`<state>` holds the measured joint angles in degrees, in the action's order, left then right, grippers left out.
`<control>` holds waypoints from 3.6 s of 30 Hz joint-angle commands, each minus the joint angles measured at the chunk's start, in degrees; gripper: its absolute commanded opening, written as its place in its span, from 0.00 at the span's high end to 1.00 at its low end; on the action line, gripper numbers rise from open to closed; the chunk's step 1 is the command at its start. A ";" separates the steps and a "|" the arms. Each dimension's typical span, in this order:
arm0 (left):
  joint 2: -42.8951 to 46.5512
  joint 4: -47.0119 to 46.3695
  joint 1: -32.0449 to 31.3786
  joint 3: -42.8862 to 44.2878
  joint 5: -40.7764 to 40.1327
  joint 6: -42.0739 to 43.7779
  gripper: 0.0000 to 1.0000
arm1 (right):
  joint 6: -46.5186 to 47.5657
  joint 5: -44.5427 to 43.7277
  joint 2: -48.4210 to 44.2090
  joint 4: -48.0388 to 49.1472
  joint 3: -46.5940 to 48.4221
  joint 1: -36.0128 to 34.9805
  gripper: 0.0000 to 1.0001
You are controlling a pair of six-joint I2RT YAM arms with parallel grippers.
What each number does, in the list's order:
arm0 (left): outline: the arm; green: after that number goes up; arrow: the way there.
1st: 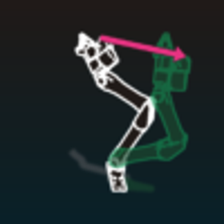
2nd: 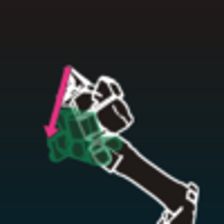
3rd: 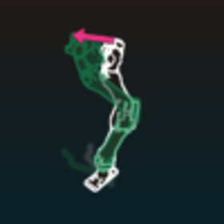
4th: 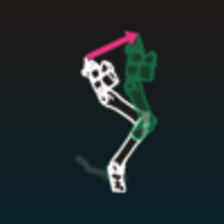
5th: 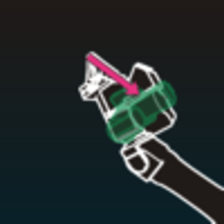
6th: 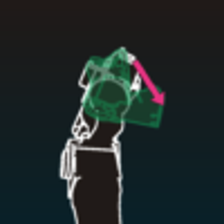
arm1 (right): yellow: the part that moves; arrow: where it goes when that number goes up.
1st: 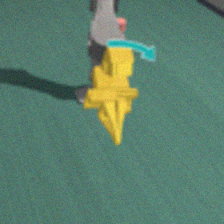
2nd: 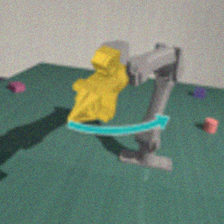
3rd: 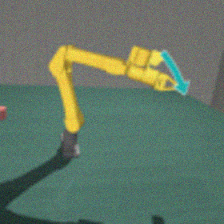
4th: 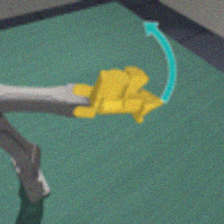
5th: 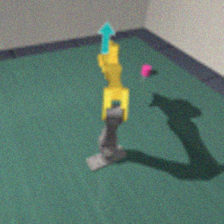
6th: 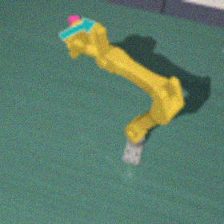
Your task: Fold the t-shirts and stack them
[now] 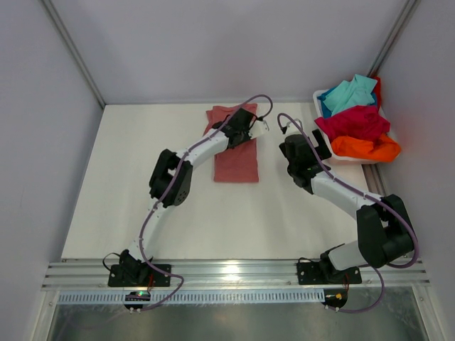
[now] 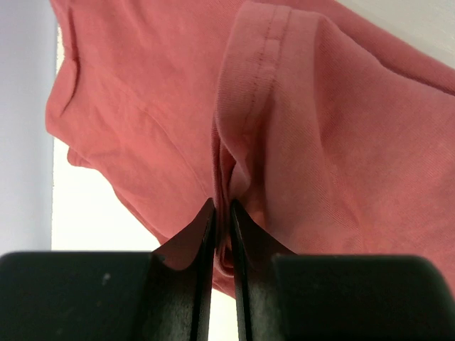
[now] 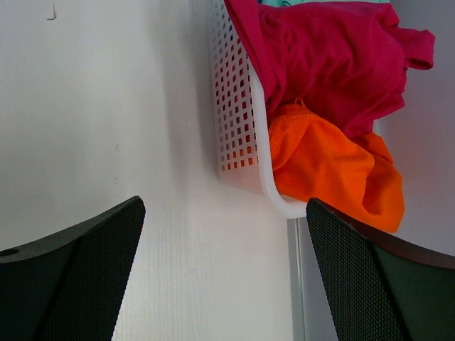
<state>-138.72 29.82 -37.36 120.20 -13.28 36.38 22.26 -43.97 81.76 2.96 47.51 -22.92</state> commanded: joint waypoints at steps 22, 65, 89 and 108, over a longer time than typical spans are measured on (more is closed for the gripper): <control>-5.77 -39.29 -2.19 -4.80 -28.10 8.08 0.07 | -1.78 0.81 2.44 -0.59 3.47 -0.11 0.01; 46.52 2.62 -5.26 -51.72 18.55 -14.50 0.01 | -2.05 -1.30 0.86 -0.06 3.29 -0.11 0.01; 35.62 -0.91 -7.64 -37.33 16.09 -17.66 0.01 | -1.69 0.11 1.04 -0.32 3.29 -0.11 0.01; 24.37 -3.37 -7.64 -39.87 23.12 -24.25 0.01 | -1.43 0.28 0.77 -0.94 3.47 -0.11 0.01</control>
<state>-114.13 27.99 -44.88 80.12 6.17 14.79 20.93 -43.68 83.00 0.80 48.64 -22.92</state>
